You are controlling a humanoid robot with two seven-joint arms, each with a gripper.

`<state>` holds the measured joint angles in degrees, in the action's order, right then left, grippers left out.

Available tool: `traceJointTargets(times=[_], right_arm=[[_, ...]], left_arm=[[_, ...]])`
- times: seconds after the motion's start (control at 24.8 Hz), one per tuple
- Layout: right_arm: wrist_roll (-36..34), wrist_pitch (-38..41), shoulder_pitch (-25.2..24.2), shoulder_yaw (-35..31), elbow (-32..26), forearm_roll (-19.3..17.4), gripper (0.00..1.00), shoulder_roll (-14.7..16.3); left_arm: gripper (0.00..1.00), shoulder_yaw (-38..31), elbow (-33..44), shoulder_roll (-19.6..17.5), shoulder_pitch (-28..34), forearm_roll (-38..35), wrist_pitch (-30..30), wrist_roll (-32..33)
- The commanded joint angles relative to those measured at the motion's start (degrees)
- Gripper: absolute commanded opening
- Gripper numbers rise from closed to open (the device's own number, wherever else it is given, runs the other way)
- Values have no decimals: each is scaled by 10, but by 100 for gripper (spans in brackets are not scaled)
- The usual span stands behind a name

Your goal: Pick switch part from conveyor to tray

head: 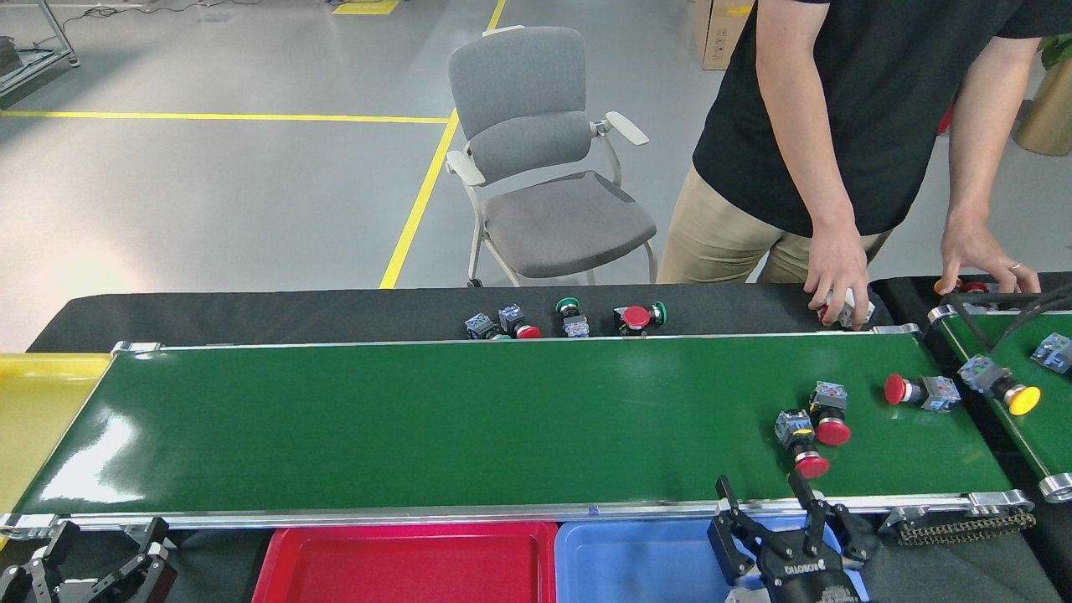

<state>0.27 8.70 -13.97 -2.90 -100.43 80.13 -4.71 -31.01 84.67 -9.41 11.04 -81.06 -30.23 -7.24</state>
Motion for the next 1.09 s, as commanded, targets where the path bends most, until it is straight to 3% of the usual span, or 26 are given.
traceJointTargets(times=[0.0, 0.16, 0.28, 0.61, 0.73, 0.81, 0.93, 1.05], right_arm=[[-19, -4, 2, 1, -10, 0, 94, 1], [-4, -10, 16, 1, -9, 0, 94, -6], [47, -59, 58, 2, 1, -1, 94, 0], [91, -92, 147, 19, 97, 9, 93, 4], [100, -92, 178, 40, 145, 10, 79, 3], [106, -88, 187, 55, 162, 6, 64, 4], [114, -76, 197, 83, 184, 5, 20, 8], [113, -57, 196, 86, 176, -6, 13, 10]], left_arm=[[100, -2, 5, -7, -4, 3, -1, -5], [100, -2, 5, -7, -4, 2, -1, -5], [100, -1, 5, -7, -5, 2, -2, -5], [100, -1, 4, -7, -6, 2, -3, -5], [100, -1, 4, -7, -6, 2, -2, -5], [100, -1, 4, -7, -6, 2, -3, -5], [100, -1, 4, -7, -6, 2, -3, -5], [100, -1, 4, -7, -6, 2, -2, -5]])
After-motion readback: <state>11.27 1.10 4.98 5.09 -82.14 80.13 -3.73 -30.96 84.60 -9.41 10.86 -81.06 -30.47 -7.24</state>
